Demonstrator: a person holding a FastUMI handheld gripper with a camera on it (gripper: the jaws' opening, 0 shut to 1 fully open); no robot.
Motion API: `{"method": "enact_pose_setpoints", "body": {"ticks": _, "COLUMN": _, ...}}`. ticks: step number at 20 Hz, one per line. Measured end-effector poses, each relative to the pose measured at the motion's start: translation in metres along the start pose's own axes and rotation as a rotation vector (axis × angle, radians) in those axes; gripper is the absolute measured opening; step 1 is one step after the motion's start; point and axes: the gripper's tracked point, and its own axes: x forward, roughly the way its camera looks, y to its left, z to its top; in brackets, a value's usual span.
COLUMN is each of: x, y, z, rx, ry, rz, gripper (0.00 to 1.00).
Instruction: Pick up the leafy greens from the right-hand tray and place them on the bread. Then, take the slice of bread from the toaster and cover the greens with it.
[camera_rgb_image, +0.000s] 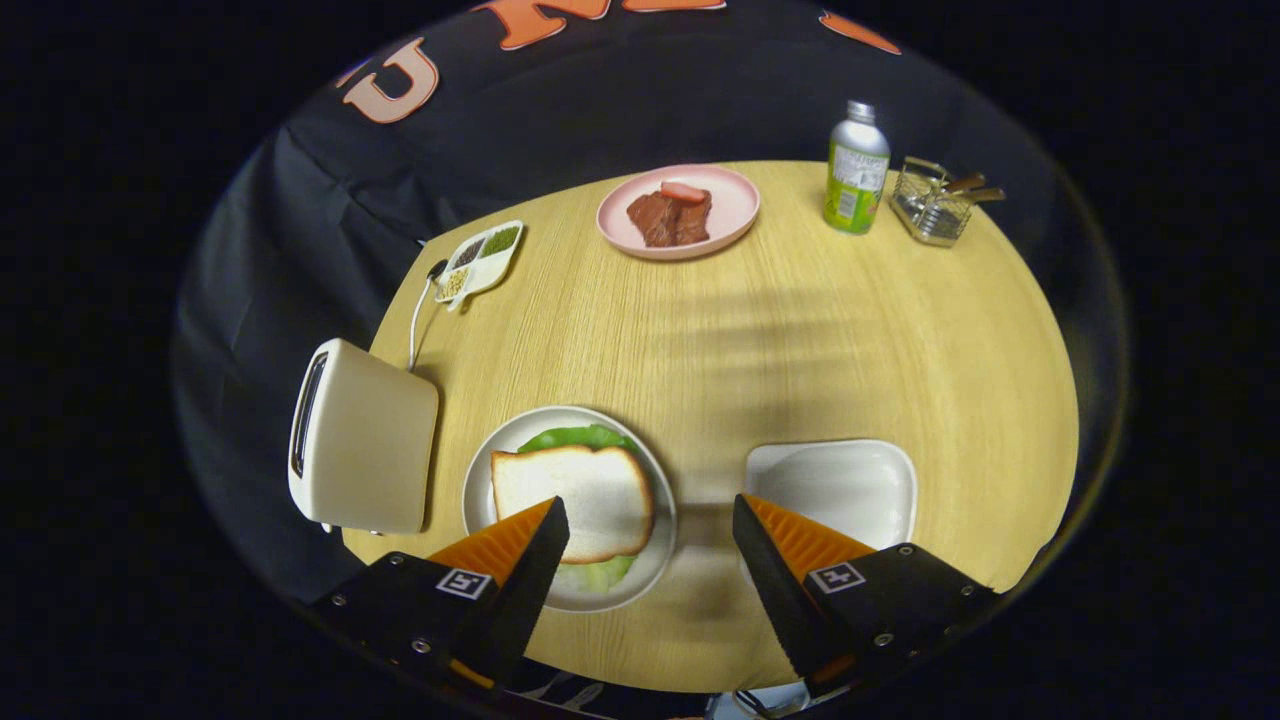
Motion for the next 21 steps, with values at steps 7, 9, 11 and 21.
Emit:
{"method": "enact_pose_setpoints", "body": {"ticks": 7, "x": -0.119, "y": -0.045, "z": 0.08, "rx": -0.065, "ry": -0.388, "rz": -0.124, "gripper": 0.99}}
{"method": "enact_pose_setpoints", "body": {"ticks": 9, "x": -0.159, "y": -0.058, "z": 0.098, "rx": -0.082, "ry": -0.514, "rz": -0.158, "gripper": 0.99}}
{"method": "enact_pose_setpoints", "body": {"ticks": 11, "x": -0.191, "y": -0.066, "z": 0.109, "rx": -0.107, "ry": -0.627, "rz": -0.186, "gripper": 0.98}}
{"method": "enact_pose_setpoints", "body": {"ticks": 21, "x": -0.266, "y": -0.097, "z": 0.103, "rx": -0.126, "ry": -0.941, "rz": -0.227, "gripper": 0.99}}
